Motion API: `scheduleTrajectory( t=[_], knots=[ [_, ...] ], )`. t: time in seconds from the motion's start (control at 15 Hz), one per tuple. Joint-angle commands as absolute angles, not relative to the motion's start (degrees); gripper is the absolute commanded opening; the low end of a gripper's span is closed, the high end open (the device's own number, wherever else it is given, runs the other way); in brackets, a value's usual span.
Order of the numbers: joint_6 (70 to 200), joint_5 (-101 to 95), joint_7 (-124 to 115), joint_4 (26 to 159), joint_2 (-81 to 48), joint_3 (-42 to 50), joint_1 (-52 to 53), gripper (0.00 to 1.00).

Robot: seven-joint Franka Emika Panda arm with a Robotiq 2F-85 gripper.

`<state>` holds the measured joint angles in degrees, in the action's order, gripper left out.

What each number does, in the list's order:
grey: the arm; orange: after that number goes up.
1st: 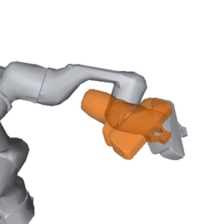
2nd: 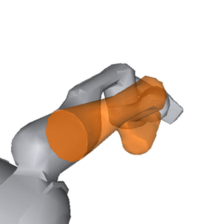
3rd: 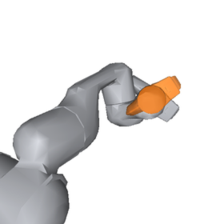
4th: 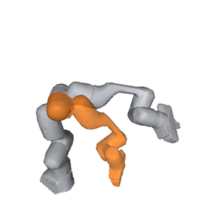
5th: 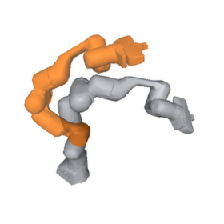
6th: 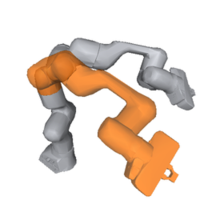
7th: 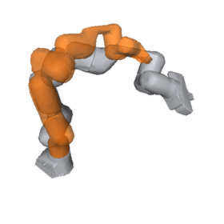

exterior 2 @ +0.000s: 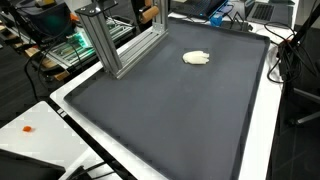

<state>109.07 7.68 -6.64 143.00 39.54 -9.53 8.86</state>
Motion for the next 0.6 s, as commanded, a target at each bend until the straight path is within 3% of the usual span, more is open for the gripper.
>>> scheduleTrajectory(
  t=[0.0,0.53],
  knots=[
    [110.4,7.1,-9.7,137.5,33.8,-10.0,6.5,1.00],
    [119.8,6.2,-23.1,129.8,20.3,-12.8,3.8,1.00]
  ],
)
